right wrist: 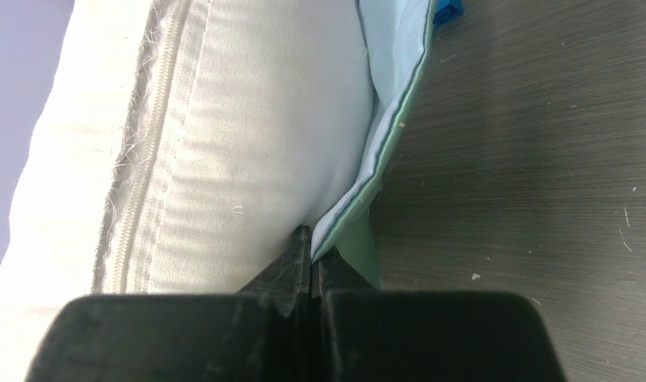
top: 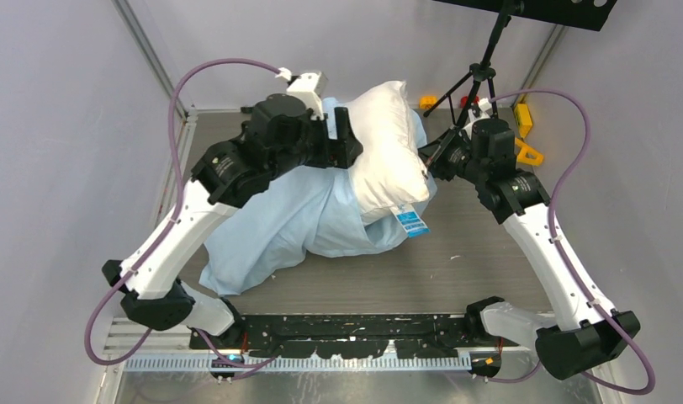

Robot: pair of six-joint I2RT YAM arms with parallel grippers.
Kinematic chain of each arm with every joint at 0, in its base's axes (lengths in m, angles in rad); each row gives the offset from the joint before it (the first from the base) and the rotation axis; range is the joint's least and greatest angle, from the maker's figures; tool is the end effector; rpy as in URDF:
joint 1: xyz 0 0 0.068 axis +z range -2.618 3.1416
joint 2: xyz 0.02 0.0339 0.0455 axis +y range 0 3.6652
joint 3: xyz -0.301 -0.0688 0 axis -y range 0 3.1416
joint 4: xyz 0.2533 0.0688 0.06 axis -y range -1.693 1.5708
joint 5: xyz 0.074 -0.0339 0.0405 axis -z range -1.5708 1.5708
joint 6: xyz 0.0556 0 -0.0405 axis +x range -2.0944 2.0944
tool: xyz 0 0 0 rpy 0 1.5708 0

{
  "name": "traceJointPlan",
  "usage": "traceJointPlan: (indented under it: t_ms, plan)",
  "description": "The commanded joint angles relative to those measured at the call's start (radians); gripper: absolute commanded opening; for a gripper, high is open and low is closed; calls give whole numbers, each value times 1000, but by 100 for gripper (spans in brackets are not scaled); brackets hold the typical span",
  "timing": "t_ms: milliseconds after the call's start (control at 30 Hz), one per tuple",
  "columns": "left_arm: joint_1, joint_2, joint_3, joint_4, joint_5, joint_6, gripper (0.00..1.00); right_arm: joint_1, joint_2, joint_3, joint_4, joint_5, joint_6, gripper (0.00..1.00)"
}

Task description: Put the pillow into the pillowcase

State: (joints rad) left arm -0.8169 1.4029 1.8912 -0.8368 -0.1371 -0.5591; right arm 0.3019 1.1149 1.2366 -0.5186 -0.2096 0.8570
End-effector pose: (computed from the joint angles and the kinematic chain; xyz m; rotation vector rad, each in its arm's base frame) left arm 0.2017 -0.2037 0.5380 0.1613 1.9911 -0.7819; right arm 0.2353 0.0854 0.4244 0.4304 2.0423 0.9416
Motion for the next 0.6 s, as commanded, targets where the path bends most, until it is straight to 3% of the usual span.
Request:
traceJointPlan:
  t_ms: [0,100,233,300,400,433,567]
  plan:
    - [-80,75,107,-160,-298,139,77,14,-32,84,44,20,-28,0]
    - [-144,102,138,-217,-493,183,75,15,-34,108,14,35,-44,0]
    - [-184,88,132,-207,-645,228,59,17,-35,138,-12,41,-59,0]
    - [-185,87,138,-198,-679,255,47,17,-36,153,-20,42,-63,0]
    - [-185,94,181,-190,-696,285,10,18,-37,188,-46,55,-78,0]
    - [-186,94,203,-186,-692,296,4,18,-34,206,-61,62,-86,0]
    - [-185,109,292,-176,-679,356,3,18,-25,267,-95,70,-108,1]
